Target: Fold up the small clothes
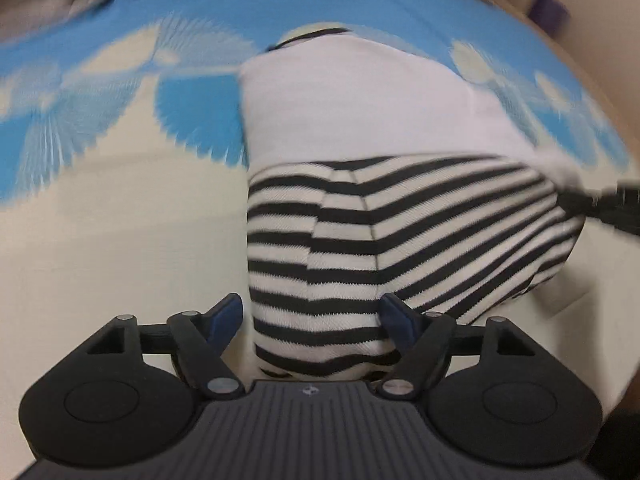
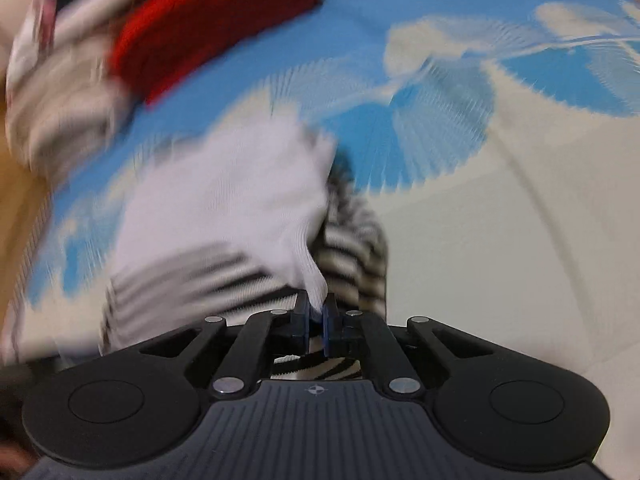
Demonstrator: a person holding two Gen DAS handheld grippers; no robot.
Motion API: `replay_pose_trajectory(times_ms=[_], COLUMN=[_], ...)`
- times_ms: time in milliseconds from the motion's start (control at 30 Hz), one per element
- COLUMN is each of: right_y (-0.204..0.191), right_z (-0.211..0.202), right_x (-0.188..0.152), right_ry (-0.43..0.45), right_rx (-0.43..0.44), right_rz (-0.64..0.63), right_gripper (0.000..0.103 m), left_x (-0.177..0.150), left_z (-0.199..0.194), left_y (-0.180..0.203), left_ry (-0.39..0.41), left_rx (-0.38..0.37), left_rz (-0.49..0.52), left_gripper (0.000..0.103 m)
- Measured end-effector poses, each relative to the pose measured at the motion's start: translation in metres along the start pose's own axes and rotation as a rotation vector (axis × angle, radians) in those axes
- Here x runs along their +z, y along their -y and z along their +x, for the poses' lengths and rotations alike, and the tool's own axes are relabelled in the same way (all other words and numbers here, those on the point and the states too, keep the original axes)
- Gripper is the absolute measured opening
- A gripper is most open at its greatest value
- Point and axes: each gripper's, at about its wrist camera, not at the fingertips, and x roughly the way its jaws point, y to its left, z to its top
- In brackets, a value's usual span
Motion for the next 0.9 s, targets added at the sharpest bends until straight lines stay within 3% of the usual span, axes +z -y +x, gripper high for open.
replay_pose_trajectory(times_ms=[33, 100, 167, 233, 300, 367, 433, 500, 633, 733, 767, 867, 900], right_y=[0.003, 0.000, -0.004, -0.003, 0.000, 0.000, -0.001, 0.001, 0.007, 0.010, 0.009, -0.007, -0.013], right_z=[-0.005, -0.003, 0.008, 0.021, 0.031, 0.032, 0.035, 0.038, 0.025, -0.006, -0.021, -0.072, -0.093], right_x=[0.004, 0.005, 0.001, -0.003, -0.007, -0.007, -0.010, -0.013, -0.020, -0.020, -0.020, -0.025, -0.029], right_ry=[0.023, 0.026, -0.012, -0.078, -0.124, -0.116, -0.119, -0.139, -0.134, -0.051, -0.008, 0.142, 0.190], right_rx=[0.005, -0.032, -0.076, -0.086, -0.119, -0.125, -0.141, -0.172, -0.247, -0.275, -0.268, -0.243, -0.215], right_rz=[0.022, -0.002, -0.043, -0.037, -0.035, -0.031, -0.051, -0.079, -0.078, -0.052, -0.056, -0.116, -0.121], right_gripper=[0.005, 0.005, 0.005, 0.006, 0.008, 0.009, 0.009, 0.011, 0.011, 0.011, 0.012, 0.025, 0.034], left_x=[0.002, 0.001, -0.003, -0.002, 0.002, 0.005, -0.001, -0.006, -0.005, -0.010, -0.014, -0.043, -0.056], left_z=[-0.002, -0.004, 0.003, 0.007, -0.008, -0.012, 0.011, 0.016, -0.034, -0.075, -0.091, -0.137, -0.151], left_y=[-0.003, 0.001, 0.002, -0.004, -0.011, -0.024, -0.038, -0.047, -0.027, -0.017, -0.010, 0.014, 0.022], left_ry=[0.002, 0.010, -0.017, -0.036, 0.025, 0.091, -0.002, -0.041, 0.117, 0.203, 0.237, 0.358, 0.390], left_rx=[-0.016, 0.042, 0.078, 0.061, 0.002, -0.013, 0.071, 0.069, 0.159, 0.178, 0.180, 0.184, 0.174], left_rz=[-0.026, 0.017, 0.057, 0.017, -0.041, -0.070, -0.073, -0.119, -0.024, -0.007, 0.008, 0.093, 0.110], left_gripper=[0.077, 0.073, 0.074, 0.072, 0.066, 0.066, 0.073, 0.075, 0.075, 0.078, 0.083, 0.096, 0.100])
